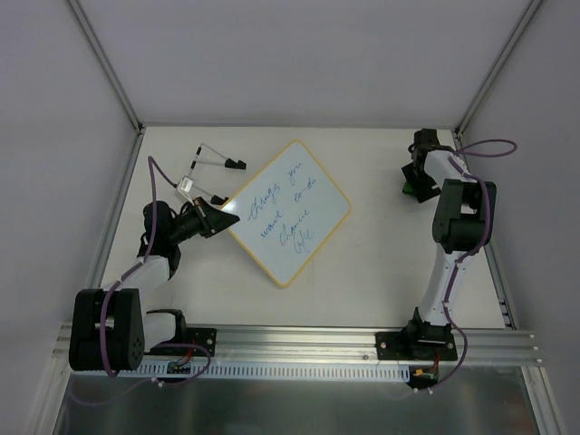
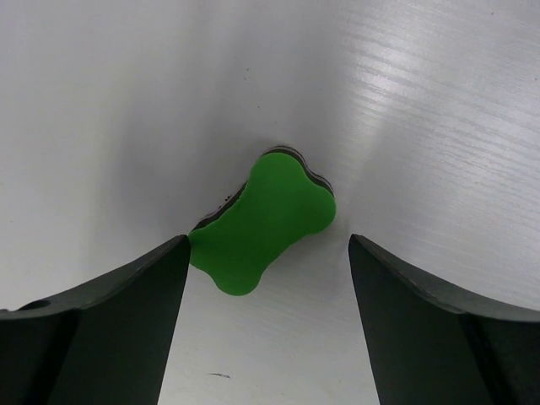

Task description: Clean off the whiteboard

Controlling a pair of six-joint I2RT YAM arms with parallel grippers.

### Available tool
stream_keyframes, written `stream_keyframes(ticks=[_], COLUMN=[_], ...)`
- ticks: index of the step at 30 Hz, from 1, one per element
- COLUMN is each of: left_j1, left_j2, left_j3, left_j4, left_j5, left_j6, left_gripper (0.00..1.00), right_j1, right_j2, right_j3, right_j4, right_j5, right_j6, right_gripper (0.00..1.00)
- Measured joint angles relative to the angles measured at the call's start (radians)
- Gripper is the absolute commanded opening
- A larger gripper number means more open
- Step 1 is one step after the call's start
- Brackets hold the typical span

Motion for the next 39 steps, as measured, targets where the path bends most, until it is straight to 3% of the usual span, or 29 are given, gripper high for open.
stream_keyframes(ticks=[26,39], left_j1=[-0.001,-0.007], left_j2=[-0.005,-0.005], left_j3=[-0.013,-0.013], left_j4=[0.011,0.011], left_j5=[-0.003,-0.006], left_j6=[0.000,0.003], left_gripper=[0.00,0.00], right_j1=[-0.031,-0.036], right_j2=[0.000,0.002], right_j3=[-0.001,-0.001], right_j4=[0.038,0.038], right_j5=[-0.013,-0.053], right_j6=[-0.039,-0.042], right_gripper=[0.81,0.62])
